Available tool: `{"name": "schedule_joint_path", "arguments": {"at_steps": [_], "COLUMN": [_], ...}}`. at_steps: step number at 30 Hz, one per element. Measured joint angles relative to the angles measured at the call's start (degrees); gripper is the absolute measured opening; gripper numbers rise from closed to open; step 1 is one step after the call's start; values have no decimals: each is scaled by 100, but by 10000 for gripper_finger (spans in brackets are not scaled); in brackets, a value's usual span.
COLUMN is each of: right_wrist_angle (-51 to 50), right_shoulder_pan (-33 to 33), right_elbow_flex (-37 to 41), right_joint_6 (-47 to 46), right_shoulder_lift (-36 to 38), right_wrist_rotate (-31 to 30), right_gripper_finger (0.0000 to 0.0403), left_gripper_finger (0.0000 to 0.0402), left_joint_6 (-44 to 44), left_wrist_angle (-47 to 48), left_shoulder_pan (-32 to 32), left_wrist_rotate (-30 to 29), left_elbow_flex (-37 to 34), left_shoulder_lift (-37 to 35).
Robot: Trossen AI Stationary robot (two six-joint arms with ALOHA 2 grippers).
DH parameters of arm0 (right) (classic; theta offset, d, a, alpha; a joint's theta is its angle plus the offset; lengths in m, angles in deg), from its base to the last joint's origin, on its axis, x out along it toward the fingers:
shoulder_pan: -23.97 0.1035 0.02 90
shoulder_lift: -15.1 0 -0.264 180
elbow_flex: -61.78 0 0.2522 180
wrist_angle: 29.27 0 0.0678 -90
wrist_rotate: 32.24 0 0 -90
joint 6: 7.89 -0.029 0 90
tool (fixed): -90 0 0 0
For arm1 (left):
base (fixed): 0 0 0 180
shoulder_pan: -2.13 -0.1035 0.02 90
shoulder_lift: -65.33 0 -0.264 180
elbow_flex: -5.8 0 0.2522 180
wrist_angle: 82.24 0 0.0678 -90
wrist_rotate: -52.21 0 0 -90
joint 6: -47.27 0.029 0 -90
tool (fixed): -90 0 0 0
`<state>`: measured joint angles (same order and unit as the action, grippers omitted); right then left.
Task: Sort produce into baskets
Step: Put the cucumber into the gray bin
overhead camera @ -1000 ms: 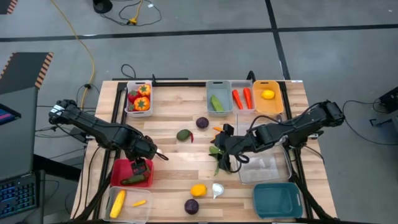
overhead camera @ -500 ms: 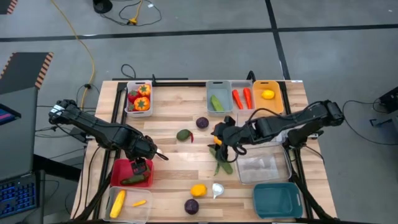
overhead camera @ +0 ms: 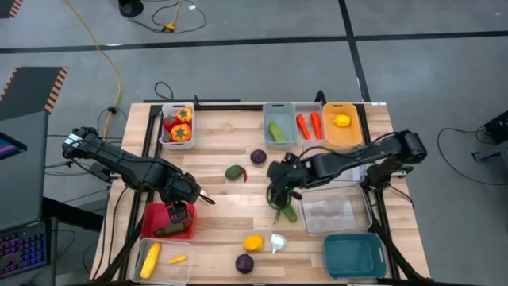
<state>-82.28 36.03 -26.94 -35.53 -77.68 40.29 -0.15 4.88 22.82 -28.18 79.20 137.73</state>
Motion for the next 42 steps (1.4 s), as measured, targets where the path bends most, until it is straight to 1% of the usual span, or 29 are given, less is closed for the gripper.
{"name": "schedule_joint_path", "arguments": {"at_steps": [4,9,15,20,23,25,29,42], "right_wrist_angle": [-36,-338,-873,-1421,-1586,-1604,-1605,-1596], "right_shoulder_pan": [-8,-72,-148,-182,-213,-214,-263,-272], "right_elbow_flex": [-3,-240,-666,-997,-1058,-1060,-1063,-1064], "right_joint_6": [-28,-356,-732,-795,-796,-796,-798,-791], "right_shoulder_lift": [-472,-951,-1440,-1885,-2103,-2193,-2289,-2283], "right_wrist_rotate": [181,477,1152,1165,1175,1200,1463,1580], "right_gripper_finger": [286,286,286,286,286,286,286,285], "left_gripper_finger": [230,230,230,230,230,230,230,230], "left_joint_6": [0,0,0,1,0,1,2,6], "left_wrist_angle": [0,-11,-108,-110,-109,-109,-113,-119], "left_shoulder_pan": [0,0,0,0,0,0,0,1], "left_wrist_rotate": [0,-9,-150,-151,-151,-151,-151,-277], "left_elbow_flex": [0,0,0,2,2,2,2,0], "left_shoulder_lift": [0,1,2,2,2,2,2,2]}}
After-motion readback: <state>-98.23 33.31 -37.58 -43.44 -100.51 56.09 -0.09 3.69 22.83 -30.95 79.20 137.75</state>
